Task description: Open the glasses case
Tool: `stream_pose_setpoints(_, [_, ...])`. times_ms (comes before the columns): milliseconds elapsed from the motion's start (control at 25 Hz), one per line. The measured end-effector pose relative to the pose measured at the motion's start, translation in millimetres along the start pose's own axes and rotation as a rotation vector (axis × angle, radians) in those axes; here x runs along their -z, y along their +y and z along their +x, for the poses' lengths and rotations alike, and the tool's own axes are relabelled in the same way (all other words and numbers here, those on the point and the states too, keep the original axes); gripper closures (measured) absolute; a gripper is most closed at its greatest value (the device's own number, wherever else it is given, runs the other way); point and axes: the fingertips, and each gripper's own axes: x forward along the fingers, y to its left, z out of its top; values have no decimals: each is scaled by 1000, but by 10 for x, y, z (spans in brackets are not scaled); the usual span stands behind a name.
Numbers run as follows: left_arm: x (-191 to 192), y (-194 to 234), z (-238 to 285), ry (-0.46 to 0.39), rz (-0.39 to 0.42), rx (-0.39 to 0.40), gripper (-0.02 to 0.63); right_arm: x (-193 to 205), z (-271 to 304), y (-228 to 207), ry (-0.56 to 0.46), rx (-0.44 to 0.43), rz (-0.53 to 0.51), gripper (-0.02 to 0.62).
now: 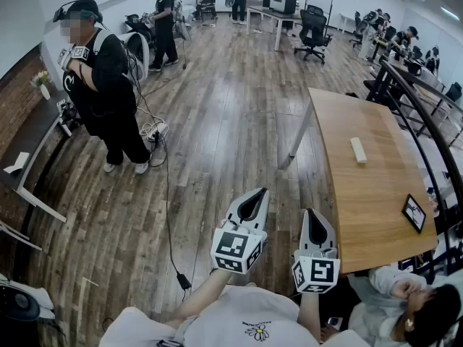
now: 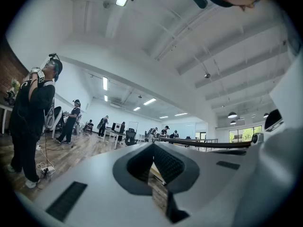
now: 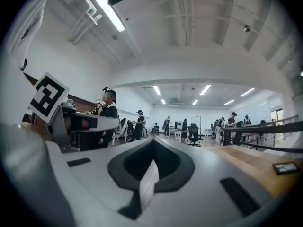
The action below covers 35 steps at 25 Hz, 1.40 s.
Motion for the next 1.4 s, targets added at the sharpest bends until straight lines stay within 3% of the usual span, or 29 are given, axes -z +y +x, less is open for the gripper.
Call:
stream_pose_setpoints(320, [50, -56, 50, 14, 33, -12, 591, 43, 13, -86, 1, -8, 13, 589])
stream_pose_setpoints(680, [71, -159, 185, 15, 18, -9, 591, -32, -20, -244, -30, -11, 11, 589])
stream_pose_setpoints(960, [157, -167, 220, 20, -56, -3, 591, -7, -45, -377, -45, 16, 29, 589])
stream_pose_setpoints(1400, [135, -276, 611, 43, -50, 35, 591, -64, -45, -694, -74, 56, 43, 589])
